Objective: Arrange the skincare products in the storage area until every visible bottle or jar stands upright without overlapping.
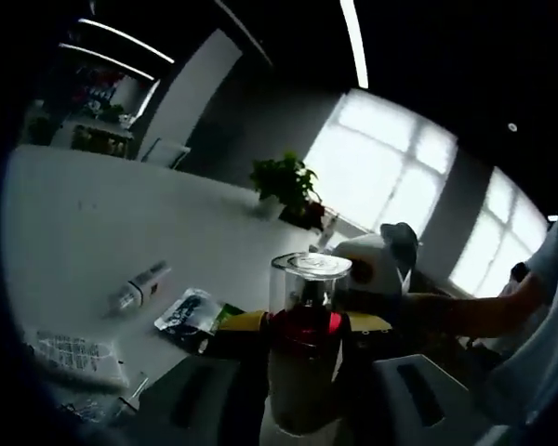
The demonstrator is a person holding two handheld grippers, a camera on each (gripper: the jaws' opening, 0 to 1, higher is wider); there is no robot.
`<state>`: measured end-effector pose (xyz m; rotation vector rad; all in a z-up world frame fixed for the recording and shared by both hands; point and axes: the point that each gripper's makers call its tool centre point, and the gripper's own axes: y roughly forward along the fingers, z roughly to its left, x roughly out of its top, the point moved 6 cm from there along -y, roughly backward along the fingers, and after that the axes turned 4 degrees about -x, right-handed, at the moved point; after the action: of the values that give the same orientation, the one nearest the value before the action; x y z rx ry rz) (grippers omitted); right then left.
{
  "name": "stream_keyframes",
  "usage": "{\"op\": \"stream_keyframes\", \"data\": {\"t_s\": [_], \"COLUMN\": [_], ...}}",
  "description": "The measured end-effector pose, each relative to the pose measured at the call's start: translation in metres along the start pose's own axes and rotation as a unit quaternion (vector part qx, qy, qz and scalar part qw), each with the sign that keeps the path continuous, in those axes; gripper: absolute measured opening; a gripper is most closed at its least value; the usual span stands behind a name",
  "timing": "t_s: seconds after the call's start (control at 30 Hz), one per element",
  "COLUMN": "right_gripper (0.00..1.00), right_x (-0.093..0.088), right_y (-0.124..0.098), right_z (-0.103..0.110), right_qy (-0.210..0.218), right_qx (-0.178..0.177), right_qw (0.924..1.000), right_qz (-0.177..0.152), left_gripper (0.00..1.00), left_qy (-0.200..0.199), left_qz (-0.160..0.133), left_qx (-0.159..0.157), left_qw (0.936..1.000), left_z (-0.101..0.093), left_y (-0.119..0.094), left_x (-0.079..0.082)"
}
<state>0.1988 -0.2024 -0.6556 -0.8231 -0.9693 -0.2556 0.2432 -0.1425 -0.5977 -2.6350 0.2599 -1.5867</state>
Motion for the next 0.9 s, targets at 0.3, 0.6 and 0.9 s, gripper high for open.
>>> {"op": "stream_keyframes", "data": {"t_s": [0.3,0.6,0.9], "right_gripper": [0.30,0.30,0.31], "right_x": [-0.010,-0.013,-0.010], "right_y": [0.005,0.005,0.008], "right_z": [-0.008,-0.019,-0.026], "right_qy": [-0.056,-0.088,-0.153], "right_qx": [-0.015,-0.028,-0.043], "right_qw": [0.9982,0.9957,0.9873], "right_qz": [0.011,-0.004,-0.001], "left_gripper": [0.27,0.26,0.27], "left_qy": [0.039,0.065,0.128], "left_qz": [0.036,0.050,0.069], "left_qx": [0.009,0.030,0.040], "left_qw": [0.9985,0.9962,0.9886], "left_z": [-0.001,0.001,-0.005], "left_y": [0.005,0.007,0.014], "left_x": [-0.009,-0.008,-0.007]}}
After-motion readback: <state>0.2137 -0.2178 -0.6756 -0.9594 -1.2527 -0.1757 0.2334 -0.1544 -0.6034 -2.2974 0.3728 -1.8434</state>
